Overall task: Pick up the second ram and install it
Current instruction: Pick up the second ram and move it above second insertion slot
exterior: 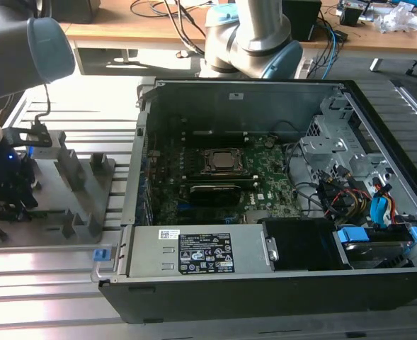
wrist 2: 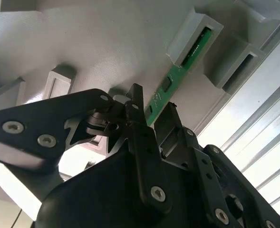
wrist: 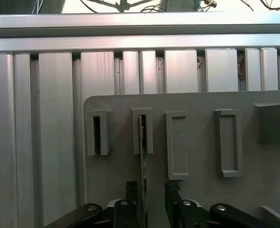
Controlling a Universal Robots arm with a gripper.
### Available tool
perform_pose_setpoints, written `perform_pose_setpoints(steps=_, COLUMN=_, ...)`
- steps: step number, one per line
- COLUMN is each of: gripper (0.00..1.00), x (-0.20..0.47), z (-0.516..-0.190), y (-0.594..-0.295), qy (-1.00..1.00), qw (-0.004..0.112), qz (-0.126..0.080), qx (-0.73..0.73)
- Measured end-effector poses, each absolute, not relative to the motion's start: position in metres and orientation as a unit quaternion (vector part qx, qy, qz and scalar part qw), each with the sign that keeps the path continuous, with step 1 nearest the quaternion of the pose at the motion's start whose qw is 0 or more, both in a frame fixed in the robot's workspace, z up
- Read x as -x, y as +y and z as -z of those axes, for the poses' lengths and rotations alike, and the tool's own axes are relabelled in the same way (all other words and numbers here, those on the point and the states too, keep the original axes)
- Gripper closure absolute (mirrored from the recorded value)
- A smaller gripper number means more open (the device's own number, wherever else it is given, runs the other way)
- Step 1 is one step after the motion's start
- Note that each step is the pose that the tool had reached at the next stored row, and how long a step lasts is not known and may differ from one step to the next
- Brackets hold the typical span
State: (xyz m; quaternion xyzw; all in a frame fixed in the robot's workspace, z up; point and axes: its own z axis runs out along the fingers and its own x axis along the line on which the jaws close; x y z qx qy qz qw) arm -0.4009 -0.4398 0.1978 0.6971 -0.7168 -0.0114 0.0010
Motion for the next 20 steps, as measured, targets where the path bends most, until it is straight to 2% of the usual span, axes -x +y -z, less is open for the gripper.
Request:
perform_pose_setpoints(steps=9, gripper=0.63, x=0.4014, z=-0.1972, y=-0.4453, qy=-0.719, qw=0.000, qz=0.012, qx=-0.695)
perform_pose_setpoints(steps=11, gripper=0.77, x=0.4014, z=-0.1971, y=-0.4454, qy=-0.719, qw=0.000, qz=0.012, qx=-0.695)
perform_pose_setpoints(steps=13, gripper=0.86, x=0.4014, z=-0.1971, y=-0.4455, qy=-0.719, qw=0.000, qz=0.012, qx=-0.695)
perform_pose_setpoints(steps=20, gripper=0.86, x=0.4014, z=-0.1971, y=-0.4458, qy=-0.719, qw=0.000, qz=0.012, qx=-0.695)
